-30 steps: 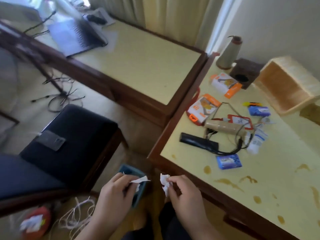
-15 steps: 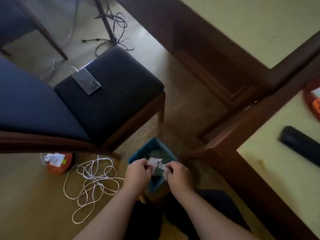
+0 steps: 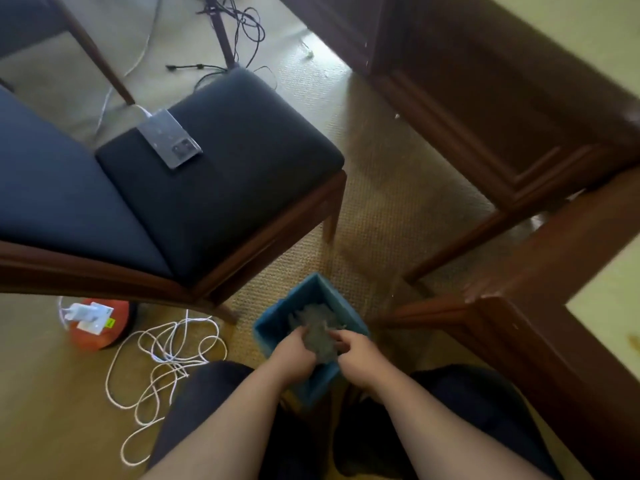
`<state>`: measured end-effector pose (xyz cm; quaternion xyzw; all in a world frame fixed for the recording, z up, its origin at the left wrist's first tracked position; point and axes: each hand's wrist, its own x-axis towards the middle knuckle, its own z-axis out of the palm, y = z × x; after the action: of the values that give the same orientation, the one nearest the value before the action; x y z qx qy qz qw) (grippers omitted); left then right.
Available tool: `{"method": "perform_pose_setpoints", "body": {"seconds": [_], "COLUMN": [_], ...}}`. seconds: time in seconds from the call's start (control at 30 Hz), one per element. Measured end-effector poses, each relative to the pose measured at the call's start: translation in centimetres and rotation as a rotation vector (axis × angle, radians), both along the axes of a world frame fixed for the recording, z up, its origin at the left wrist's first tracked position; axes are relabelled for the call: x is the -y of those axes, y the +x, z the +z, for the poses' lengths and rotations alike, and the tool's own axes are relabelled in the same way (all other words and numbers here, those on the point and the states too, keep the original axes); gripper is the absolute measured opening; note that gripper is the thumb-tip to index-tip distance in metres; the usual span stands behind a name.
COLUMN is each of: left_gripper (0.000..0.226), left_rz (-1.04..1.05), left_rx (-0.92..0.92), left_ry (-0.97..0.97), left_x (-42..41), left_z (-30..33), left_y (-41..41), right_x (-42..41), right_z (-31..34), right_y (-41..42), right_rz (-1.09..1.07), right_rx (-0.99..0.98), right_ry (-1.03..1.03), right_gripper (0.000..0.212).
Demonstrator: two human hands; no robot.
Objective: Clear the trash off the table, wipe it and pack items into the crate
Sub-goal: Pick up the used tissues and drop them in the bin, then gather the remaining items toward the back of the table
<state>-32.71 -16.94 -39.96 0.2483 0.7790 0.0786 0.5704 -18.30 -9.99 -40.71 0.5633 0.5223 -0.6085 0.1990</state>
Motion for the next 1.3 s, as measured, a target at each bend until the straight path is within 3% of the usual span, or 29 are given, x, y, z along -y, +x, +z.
{"method": "perform_pose_setpoints", "body": {"seconds": [0.1,0.23,0.37,0.5,0.67,0.8,0.93,1.17,1.3], "left_gripper": [0.041,0.026,0.016,0.015,0.017,0.033,0.051,0.074,0.064], "left_rz": [0.048,0.093,0.034,-0.126,-0.379,-0.627,-0.916,-1.198,-1.251], "left_rx": [-0.051,-0.031,-0.003,-0.040,-0.109,-0.126,-0.320,-0.474,-0.554], "left_ry": [0.038,0.165,0.324,0.470,0.648,0.687,0.709,0.525,0.530], "left_x": [0.9,1.4,0.8,-1.6,-6.1,-9.9,-14.1,-18.7,-19.2], "left_z": [6.4,19.4,30.7,37.8,40.1,39.7,37.6,34.2,33.8], "left_y": [0.5,2.1,4.0,6.7,12.4,18.6,24.5,29.7,30.1], "right_x": [1.3,2.9,4.1,3.4,1.9,0.8,-1.0,-3.5,-3.9], "right_z": [6.7,20.1,32.6,39.1,40.7,39.5,38.7,34.3,32.6], "right_y": [0.1,1.5,5.4,10.7,20.3,29.5,35.6,39.7,41.4], "right_rz": [-0.063,-0.177,-0.256,-0.365,-0.552,-0.334,0.031,0.268,0.319], "right_rx": [-0.040,-0.175,-0.284,-0.165,0.057,0.252,0.438,0.418,0.388], "right_ry": [0.039,0.157,0.504,0.866,1.018,0.939,0.839,0.909,1.038], "right_gripper": [0.055,0.031,0.024,0.027,0.029,0.053,0.075,0.064,0.061]}}
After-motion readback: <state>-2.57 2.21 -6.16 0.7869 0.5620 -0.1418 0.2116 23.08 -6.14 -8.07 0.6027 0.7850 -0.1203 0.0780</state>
